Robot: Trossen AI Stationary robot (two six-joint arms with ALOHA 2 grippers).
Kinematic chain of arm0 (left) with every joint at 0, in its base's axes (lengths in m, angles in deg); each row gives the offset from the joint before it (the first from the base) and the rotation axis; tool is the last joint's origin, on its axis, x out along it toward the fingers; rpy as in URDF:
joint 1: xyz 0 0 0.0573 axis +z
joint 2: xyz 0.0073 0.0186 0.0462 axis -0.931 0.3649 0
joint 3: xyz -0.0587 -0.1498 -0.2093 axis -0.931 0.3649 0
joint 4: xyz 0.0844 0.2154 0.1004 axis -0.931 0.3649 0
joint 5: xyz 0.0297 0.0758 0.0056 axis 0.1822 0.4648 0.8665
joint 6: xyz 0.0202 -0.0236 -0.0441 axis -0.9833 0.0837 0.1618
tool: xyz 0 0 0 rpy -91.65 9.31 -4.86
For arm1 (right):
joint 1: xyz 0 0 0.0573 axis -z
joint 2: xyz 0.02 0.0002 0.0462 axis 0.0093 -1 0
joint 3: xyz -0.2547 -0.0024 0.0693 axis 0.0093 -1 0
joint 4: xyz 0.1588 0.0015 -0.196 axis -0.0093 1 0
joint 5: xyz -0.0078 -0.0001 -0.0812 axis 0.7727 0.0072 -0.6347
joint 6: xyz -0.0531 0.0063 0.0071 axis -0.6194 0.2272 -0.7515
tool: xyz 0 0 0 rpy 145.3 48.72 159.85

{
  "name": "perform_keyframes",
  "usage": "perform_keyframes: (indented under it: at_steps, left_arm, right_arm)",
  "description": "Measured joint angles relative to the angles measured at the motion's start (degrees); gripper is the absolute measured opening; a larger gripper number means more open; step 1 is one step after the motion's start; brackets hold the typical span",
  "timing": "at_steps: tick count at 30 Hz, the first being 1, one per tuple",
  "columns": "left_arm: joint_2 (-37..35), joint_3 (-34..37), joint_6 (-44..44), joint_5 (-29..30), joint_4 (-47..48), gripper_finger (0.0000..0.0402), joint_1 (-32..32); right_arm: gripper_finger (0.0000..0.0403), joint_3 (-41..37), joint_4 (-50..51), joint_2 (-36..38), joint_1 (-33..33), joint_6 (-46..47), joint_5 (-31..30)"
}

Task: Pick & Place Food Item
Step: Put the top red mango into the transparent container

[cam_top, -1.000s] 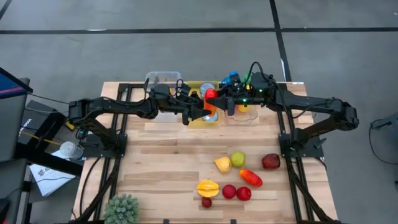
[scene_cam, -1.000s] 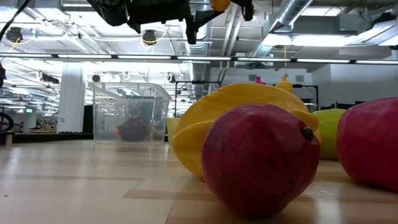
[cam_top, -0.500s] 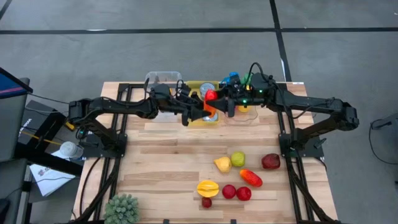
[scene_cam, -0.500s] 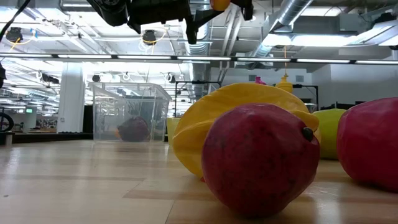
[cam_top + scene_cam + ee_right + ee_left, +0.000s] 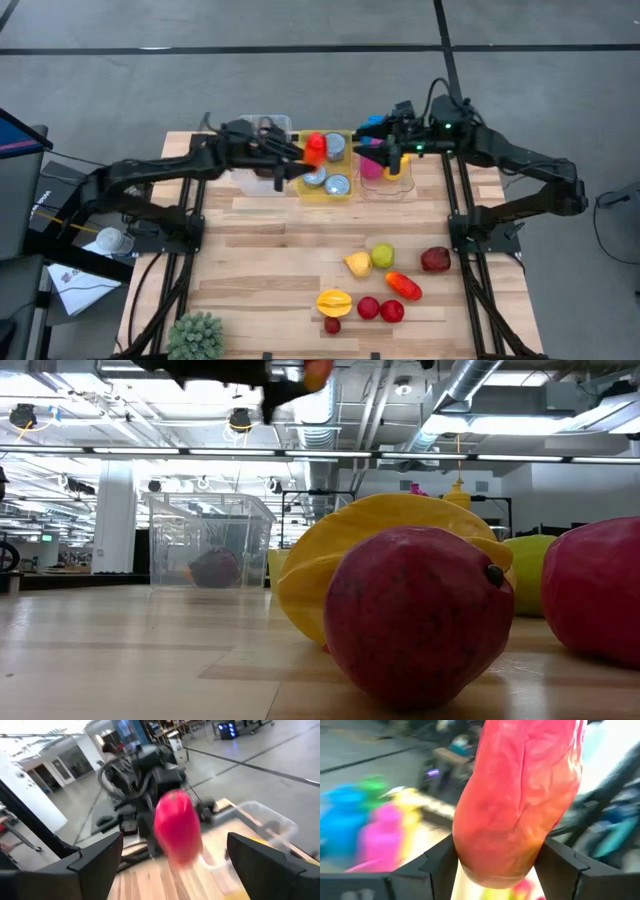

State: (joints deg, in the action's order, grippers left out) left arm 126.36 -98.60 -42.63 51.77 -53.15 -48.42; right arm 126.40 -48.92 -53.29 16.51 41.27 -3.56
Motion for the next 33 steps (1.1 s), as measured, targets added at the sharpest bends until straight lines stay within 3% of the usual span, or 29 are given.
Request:
perform_keyframes:
  at_steps: [9, 16, 23, 33]
  left_arm:
    - [-15.11, -0.02, -13.49, 27.96, 35.15, 0.0214, 5.25]
    - [-14.61, -0.02, -14.18, 40.73, 52.28, 0.0214, 5.96]
    - [-8.65, -0.02, -16.43, 45.44, 57.22, 0.0214, 7.14]
    - [-1.1, -0.02, -20.41, 40.0, 58.64, 0.0215, 9.02]
  right_arm:
    - [0.0339, 1.06, 6.02, 4.2, 0.69, -0.56, -1.25]
    - [0.0336, 1.06, 7.22, 3.35, 0.61, -0.56, -1.25]
    - [0.0336, 1.06, 7.7, 1.59, 0.56, -0.53, -1.23]
    - [0.0336, 1.06, 9.6, 1.81, -0.27, -0.5, -1.18]
